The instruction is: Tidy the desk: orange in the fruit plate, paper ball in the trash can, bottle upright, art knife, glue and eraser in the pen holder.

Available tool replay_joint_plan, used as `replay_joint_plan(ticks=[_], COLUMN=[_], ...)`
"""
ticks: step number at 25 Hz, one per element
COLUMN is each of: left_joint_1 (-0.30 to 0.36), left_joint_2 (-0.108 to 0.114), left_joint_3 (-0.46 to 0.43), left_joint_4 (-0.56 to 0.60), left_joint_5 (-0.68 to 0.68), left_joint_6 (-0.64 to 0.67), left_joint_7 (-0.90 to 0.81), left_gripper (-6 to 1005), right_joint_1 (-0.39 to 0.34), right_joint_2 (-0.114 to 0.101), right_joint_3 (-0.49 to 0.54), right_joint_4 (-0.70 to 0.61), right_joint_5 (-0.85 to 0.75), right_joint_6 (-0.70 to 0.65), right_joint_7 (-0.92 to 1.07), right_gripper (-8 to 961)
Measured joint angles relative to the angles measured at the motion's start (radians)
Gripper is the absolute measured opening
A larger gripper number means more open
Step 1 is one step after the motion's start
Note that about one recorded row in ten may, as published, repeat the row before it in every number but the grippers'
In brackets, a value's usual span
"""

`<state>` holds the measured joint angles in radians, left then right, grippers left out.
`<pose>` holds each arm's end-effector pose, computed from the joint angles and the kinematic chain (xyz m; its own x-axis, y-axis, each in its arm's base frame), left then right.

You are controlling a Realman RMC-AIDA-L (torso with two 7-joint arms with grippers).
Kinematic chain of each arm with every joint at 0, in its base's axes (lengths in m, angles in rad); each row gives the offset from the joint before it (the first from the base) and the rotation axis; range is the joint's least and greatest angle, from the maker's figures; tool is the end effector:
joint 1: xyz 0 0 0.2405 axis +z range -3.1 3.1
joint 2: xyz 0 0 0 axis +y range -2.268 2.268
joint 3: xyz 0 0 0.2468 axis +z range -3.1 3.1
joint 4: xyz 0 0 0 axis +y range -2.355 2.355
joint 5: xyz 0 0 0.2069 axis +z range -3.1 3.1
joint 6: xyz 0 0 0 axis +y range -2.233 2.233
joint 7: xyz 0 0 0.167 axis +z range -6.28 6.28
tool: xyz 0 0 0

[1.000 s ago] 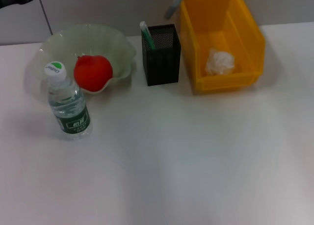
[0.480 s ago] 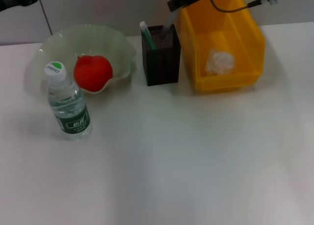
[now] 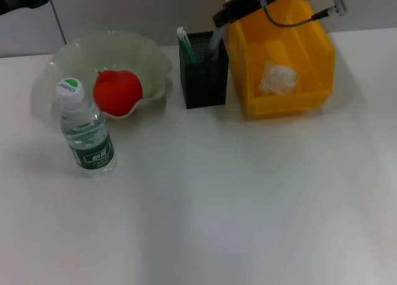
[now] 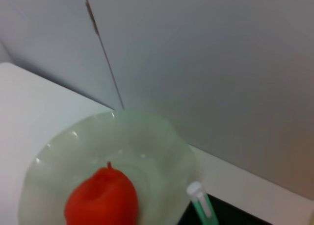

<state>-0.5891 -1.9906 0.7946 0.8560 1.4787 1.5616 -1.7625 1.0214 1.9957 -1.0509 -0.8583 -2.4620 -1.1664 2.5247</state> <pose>-0.1507 0.3846 0.0877 0.5323 0.2400 0.8118 0.4943 -0.8666 -0.0679 0.1051 0.4765 0.0098 0.7523 -0.6170 -0.2312 -0.6450 -0.6179 -0.4496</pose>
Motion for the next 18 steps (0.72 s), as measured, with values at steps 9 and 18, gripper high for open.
replay_joint_plan(ticks=[9, 18], left_joint_1=[0.001, 0.004], left_joint_2=[-0.003, -0.006], left_joint_3=[0.000, 0.000], left_joint_4=[0.000, 0.000], left_joint_5=[0.000, -0.001], left_joint_6=[0.001, 0.004], left_joint_7=[0.004, 0.008], left_gripper=[393, 394], right_joint_1=[0.026, 0.026], right_joint_2=[0.003, 0.018], right_joint_3=[-0.001, -0.001], right_joint_4=[0.054, 0.050], right_joint_5=[-0.048, -0.095], right_joint_6=[0.019, 0.033], right_joint_7=[-0.001, -0.002], right_gripper=[222, 319])
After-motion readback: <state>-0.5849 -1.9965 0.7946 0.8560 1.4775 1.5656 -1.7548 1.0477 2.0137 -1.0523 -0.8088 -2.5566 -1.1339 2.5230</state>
